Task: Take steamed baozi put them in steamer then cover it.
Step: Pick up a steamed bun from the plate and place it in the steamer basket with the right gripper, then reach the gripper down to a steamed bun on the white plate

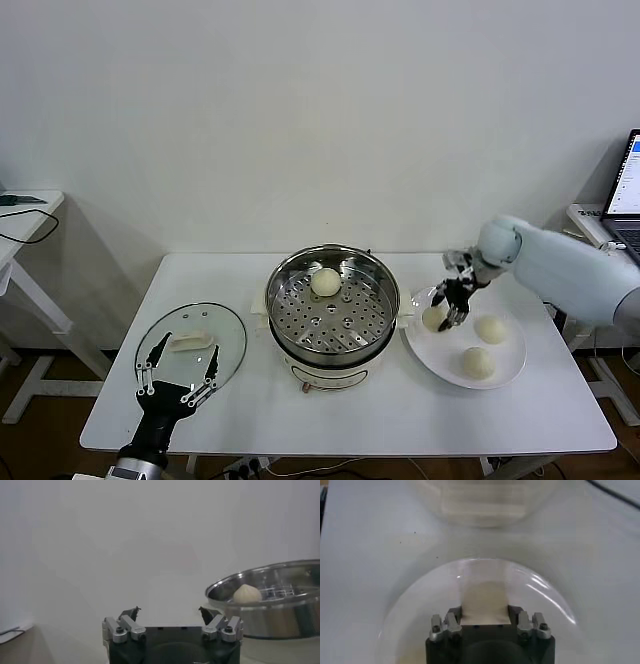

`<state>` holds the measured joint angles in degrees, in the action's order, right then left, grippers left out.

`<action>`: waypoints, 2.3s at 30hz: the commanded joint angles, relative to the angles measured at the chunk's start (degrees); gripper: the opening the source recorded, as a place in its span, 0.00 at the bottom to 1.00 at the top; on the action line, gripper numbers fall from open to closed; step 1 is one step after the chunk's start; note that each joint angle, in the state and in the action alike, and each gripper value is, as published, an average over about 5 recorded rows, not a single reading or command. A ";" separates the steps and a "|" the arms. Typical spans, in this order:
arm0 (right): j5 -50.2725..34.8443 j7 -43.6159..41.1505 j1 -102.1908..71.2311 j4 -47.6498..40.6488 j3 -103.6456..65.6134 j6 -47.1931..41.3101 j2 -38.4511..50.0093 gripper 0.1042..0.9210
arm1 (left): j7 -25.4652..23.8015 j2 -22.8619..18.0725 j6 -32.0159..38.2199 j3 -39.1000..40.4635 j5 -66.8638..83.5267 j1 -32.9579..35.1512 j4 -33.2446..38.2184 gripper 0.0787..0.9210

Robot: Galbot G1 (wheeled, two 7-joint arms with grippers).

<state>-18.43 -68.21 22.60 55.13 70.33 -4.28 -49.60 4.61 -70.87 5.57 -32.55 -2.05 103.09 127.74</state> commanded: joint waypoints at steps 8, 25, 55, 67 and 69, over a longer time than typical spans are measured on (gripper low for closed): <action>-14.60 -6.68 25.29 10.16 10.74 -3.89 -8.85 0.67 | 0.09 1.04 0.01 -0.11 0.10 -0.11 0.33 0.88; -22.43 4.46 20.15 11.09 18.34 -11.48 -28.46 0.67 | 0.48 1.12 0.34 -0.15 0.41 -0.91 -0.29 0.88; -21.35 9.43 13.42 5.82 20.24 -12.50 -35.61 0.78 | 0.76 0.66 0.84 -0.62 0.53 -1.12 -1.06 0.88; -16.11 7.11 21.79 21.92 15.74 -11.87 -14.04 0.88 | 0.85 0.41 0.76 -0.56 0.52 -1.11 -0.85 0.88; -13.33 4.56 23.78 24.70 15.26 -10.53 -7.27 0.88 | 0.86 0.49 0.72 -0.40 0.49 -1.13 -0.82 0.88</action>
<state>-35.66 -60.99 41.89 70.89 87.16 -15.68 -71.02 5.45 -70.40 6.36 -32.99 -1.53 101.94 126.87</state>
